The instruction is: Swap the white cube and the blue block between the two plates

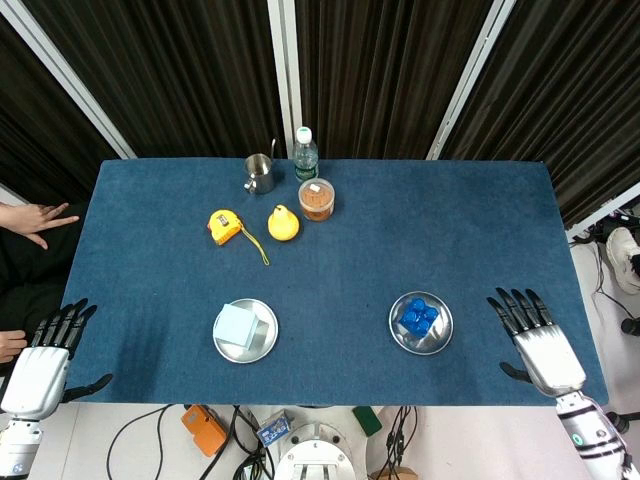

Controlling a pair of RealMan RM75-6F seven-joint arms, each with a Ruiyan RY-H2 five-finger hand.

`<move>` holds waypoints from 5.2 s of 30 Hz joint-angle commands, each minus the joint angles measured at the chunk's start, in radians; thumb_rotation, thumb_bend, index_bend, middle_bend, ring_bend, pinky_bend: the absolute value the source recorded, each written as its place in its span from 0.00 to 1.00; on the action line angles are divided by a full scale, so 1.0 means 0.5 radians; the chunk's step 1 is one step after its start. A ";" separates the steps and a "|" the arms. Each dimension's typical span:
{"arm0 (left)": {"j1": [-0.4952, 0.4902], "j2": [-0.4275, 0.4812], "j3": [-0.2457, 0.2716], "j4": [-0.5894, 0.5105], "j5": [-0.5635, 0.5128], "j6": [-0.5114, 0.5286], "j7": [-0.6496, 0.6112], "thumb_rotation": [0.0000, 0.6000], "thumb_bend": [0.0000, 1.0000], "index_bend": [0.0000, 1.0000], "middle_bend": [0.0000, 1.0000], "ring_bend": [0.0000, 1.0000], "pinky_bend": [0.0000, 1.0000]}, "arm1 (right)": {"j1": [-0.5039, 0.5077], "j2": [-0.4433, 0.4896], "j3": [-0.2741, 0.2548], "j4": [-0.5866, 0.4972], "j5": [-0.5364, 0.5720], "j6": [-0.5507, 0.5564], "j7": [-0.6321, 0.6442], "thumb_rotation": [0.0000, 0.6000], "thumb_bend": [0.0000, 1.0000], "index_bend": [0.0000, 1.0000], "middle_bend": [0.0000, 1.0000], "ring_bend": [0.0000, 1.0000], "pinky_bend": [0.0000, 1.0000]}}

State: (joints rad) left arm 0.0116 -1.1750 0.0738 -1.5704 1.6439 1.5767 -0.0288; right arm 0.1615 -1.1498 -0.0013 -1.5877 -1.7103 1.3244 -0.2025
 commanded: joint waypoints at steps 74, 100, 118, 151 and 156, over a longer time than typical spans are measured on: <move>-0.016 0.032 -0.013 0.016 -0.022 -0.066 -0.084 1.00 0.06 0.00 0.00 0.00 0.05 | 1.310 -1.096 0.433 -0.131 1.545 -0.701 -1.605 1.00 0.27 0.00 0.00 0.00 0.30; -0.791 -0.486 -0.277 -0.490 -0.244 -1.198 1.059 1.00 0.08 0.00 0.00 0.00 0.05 | -0.221 -0.126 -0.549 0.307 0.089 0.826 -0.030 1.00 0.27 0.00 0.00 0.00 0.00; -0.970 -0.659 -0.336 -0.463 -0.899 -1.133 1.583 1.00 0.34 0.37 0.35 0.37 0.43 | -0.283 -0.057 -0.419 0.258 0.028 0.693 0.002 1.00 0.27 0.00 0.00 0.00 0.00; -1.505 -1.685 -0.544 0.006 -0.887 -1.137 1.643 1.00 0.34 0.49 0.41 0.45 0.58 | -0.316 0.020 -0.276 0.215 0.008 0.511 0.102 1.00 0.27 0.00 0.00 0.00 0.00; -1.520 -1.679 -0.543 0.012 -0.964 -1.185 1.543 1.00 0.06 0.14 0.12 0.12 0.31 | -0.317 0.035 -0.254 0.208 0.022 0.495 0.127 1.00 0.27 0.00 0.00 0.00 0.00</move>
State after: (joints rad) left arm -0.7424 -2.0121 -0.1948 -1.5663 1.1700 0.9904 0.7510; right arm 0.0030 -1.1326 -0.1285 -1.4835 -1.6997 1.5717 -0.1391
